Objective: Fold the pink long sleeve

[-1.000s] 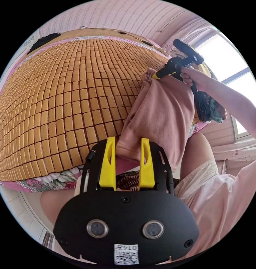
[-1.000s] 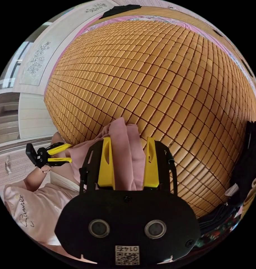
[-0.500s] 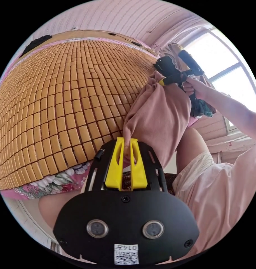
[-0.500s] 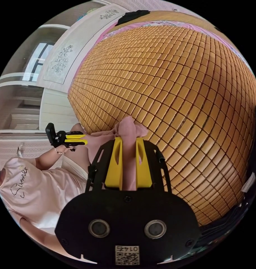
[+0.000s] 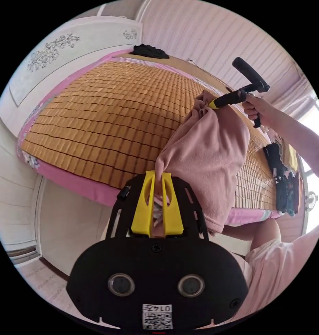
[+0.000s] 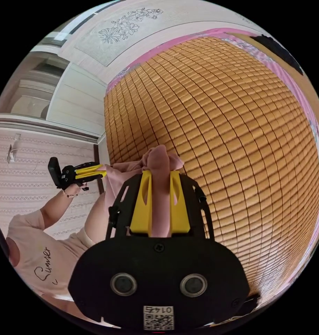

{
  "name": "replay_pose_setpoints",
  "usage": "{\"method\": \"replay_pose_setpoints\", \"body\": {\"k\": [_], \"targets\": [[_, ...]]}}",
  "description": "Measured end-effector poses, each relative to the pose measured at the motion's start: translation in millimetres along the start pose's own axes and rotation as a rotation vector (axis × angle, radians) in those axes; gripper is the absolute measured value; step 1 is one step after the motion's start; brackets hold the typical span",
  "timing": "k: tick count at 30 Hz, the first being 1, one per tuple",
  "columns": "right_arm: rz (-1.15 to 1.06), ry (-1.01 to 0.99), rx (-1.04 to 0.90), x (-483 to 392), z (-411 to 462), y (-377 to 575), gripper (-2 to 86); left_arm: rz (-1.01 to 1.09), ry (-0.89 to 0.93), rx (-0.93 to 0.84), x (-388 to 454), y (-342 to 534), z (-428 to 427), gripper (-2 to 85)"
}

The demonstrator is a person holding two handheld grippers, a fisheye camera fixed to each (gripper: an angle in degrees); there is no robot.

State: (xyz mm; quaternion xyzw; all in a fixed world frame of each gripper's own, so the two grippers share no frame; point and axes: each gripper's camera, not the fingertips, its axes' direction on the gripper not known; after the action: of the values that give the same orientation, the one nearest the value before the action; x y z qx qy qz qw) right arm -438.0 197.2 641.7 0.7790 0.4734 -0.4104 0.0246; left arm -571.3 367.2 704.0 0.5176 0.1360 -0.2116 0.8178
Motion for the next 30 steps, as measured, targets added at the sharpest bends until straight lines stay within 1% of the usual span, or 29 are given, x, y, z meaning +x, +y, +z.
{"method": "replay_pose_setpoints", "body": {"k": [2, 3, 4, 6, 8, 10, 12, 13, 15, 17, 19, 21, 24, 26, 28, 30], "targets": [[0.022, 0.051, 0.047, -35.5, 3.2, -83.0, 8.8, -0.077, -0.051, 0.006, -49.2, -11.1, -8.3, 4.3], [0.023, 0.054, 0.062, -43.6, 1.6, -97.7, 8.9, -0.145, -0.074, 0.009, -80.6, -15.2, -14.5, 5.1], [0.021, 0.049, 0.091, -58.1, -3.4, -119.9, 9.2, -0.177, -0.088, 0.009, -94.7, -16.1, -18.8, 5.5], [0.002, 0.044, 0.117, -74.9, -13.7, -136.1, 10.2, -0.254, -0.144, 0.072, -132.3, -8.1, -45.4, 6.5], [-0.043, 0.090, 0.146, -87.9, -25.7, -126.9, 10.8, -0.266, -0.170, 0.129, -139.2, 8.0, -65.6, 6.9], [-0.050, 0.131, 0.132, -87.2, -24.8, -106.4, 11.0, -0.263, -0.161, 0.173, -131.0, 31.0, -79.8, 7.4], [-0.016, 0.108, 0.115, -79.2, -19.7, -82.8, 11.5, -0.239, -0.075, 0.202, -102.1, 65.3, -83.0, 7.9], [0.022, 0.060, 0.124, -72.1, -16.0, -66.0, 11.9, -0.239, -0.045, 0.205, -93.0, 73.3, -81.0, 8.1], [0.111, 0.020, 0.146, -59.0, -7.9, -41.4, 12.9, -0.252, 0.075, 0.214, -54.1, 100.4, -63.9, 8.9], [0.239, -0.049, 0.166, -41.9, 5.1, -12.7, 15.4, -0.241, 0.150, 0.201, -22.7, 108.6, -44.9, 9.8], [0.307, -0.145, 0.202, -37.3, 13.4, 3.4, 16.6, -0.180, 0.108, 0.148, 8.5, 102.0, -24.8, 10.5], [0.315, -0.175, 0.195, -43.1, 23.3, 4.6, 15.7, -0.119, -0.018, 0.089, 33.5, 84.5, -3.9, 10.4], [0.292, -0.179, 0.173, -58.4, 28.8, -16.2, 10.0, -0.010, -0.120, 0.057, 46.2, 72.7, 4.4, 8.3], [0.270, -0.169, 0.205, -76.9, 22.5, -40.9, 8.1, -0.011, -0.137, 0.073, 40.0, 71.4, 3.1, 7.8], [0.230, -0.184, 0.195, -94.2, 23.5, -69.6, 7.9, -0.028, -0.237, 0.087, 25.3, 67.1, 1.6, 7.5], [0.217, -0.236, 0.198, -112.2, 27.3, -105.3, 8.0, -0.102, -0.394, 0.082, -11.0, 52.1, 1.6, 7.7]]}}
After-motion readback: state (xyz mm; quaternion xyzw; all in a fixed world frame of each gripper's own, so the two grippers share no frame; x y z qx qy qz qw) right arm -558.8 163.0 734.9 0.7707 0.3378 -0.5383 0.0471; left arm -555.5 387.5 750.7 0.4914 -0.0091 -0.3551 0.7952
